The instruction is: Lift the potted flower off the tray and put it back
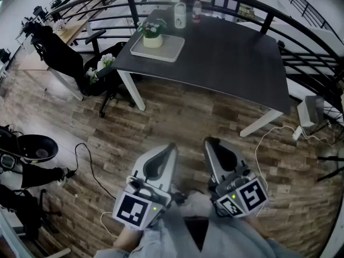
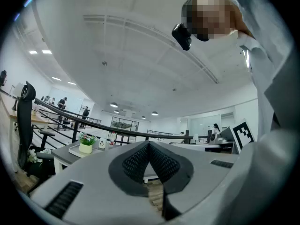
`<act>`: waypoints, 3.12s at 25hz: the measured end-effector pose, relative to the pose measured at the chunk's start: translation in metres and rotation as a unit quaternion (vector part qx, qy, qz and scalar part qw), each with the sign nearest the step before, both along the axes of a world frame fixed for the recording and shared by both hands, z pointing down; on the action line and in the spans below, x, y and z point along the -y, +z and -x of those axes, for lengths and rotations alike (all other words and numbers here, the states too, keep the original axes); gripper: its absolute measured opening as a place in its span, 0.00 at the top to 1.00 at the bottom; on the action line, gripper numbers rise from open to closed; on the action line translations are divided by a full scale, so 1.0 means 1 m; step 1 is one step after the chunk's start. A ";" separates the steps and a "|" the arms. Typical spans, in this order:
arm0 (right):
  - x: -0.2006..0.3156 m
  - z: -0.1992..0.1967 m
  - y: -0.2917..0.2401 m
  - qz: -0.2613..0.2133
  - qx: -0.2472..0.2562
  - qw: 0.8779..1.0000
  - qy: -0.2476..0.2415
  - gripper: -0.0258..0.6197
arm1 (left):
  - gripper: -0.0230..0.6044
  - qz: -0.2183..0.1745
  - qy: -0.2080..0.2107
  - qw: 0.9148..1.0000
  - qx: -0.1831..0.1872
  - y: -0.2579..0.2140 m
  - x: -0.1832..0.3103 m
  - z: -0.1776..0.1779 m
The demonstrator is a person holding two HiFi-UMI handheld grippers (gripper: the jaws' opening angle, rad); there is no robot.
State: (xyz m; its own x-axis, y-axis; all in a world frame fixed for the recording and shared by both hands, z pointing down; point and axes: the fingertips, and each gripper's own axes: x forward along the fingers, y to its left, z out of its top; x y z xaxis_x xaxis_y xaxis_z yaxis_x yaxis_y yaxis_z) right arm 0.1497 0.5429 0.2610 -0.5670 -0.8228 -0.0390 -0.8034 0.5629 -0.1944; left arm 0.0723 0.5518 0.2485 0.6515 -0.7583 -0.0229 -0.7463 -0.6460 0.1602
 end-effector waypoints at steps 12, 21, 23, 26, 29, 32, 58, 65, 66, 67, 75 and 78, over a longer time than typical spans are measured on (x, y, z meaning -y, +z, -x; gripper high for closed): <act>-0.007 0.011 -0.001 -0.001 -0.002 1.000 0.002 0.96 | 0.96 -0.002 0.003 1.000 -0.002 -0.002 -0.006 0.010; -0.006 0.026 -0.001 -0.015 -0.031 0.999 0.021 0.96 | 0.96 -0.007 0.005 1.000 -0.004 -0.003 -0.003 0.029; -0.004 0.031 0.000 -0.014 -0.029 0.999 0.023 0.96 | 0.96 -0.008 0.003 1.000 -0.004 -0.002 -0.001 0.037; -0.002 0.040 0.001 -0.015 -0.030 0.999 0.028 0.96 | 0.96 -0.008 0.001 1.000 -0.004 0.001 0.001 0.051; 0.000 0.051 0.000 -0.024 -0.043 0.998 0.031 0.95 | 0.96 -0.009 0.000 1.000 -0.004 0.001 0.003 0.065; 0.002 0.062 0.000 -0.032 -0.060 0.997 0.037 0.95 | 0.96 -0.008 0.001 1.000 -0.003 0.004 0.004 0.077; 0.074 0.090 0.015 -0.018 -0.052 0.998 0.007 0.95 | 0.96 -0.008 -0.073 0.997 0.005 0.014 0.052 0.129; 0.124 0.090 0.013 -0.020 -0.047 0.999 -0.014 0.95 | 0.96 -0.005 -0.092 0.996 0.005 0.013 0.097 0.124; 0.132 0.089 0.014 -0.019 -0.048 0.999 -0.016 0.95 | 0.96 -0.006 -0.093 0.996 0.005 0.013 0.105 0.123; 0.141 0.087 0.014 -0.018 -0.049 0.998 -0.019 0.95 | 0.96 -0.006 -0.095 0.995 0.006 0.012 0.113 0.121; 0.211 0.081 0.010 -0.016 -0.055 0.997 -0.044 0.95 | 0.96 -0.011 -0.113 0.993 0.007 0.002 0.177 0.109; 0.240 0.080 0.008 -0.019 -0.055 0.997 -0.054 0.95 | 0.96 -0.012 -0.125 0.992 0.006 -0.001 0.203 0.108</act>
State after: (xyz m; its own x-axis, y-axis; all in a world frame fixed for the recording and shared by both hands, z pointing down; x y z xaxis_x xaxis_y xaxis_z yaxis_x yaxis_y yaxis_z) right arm 0.0692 0.3030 0.2686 -0.6551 -0.7555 -0.0020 -0.7527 0.6529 -0.0843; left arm -0.0358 0.3483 0.2477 0.4439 -0.8953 -0.0363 -0.8851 -0.4445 0.1379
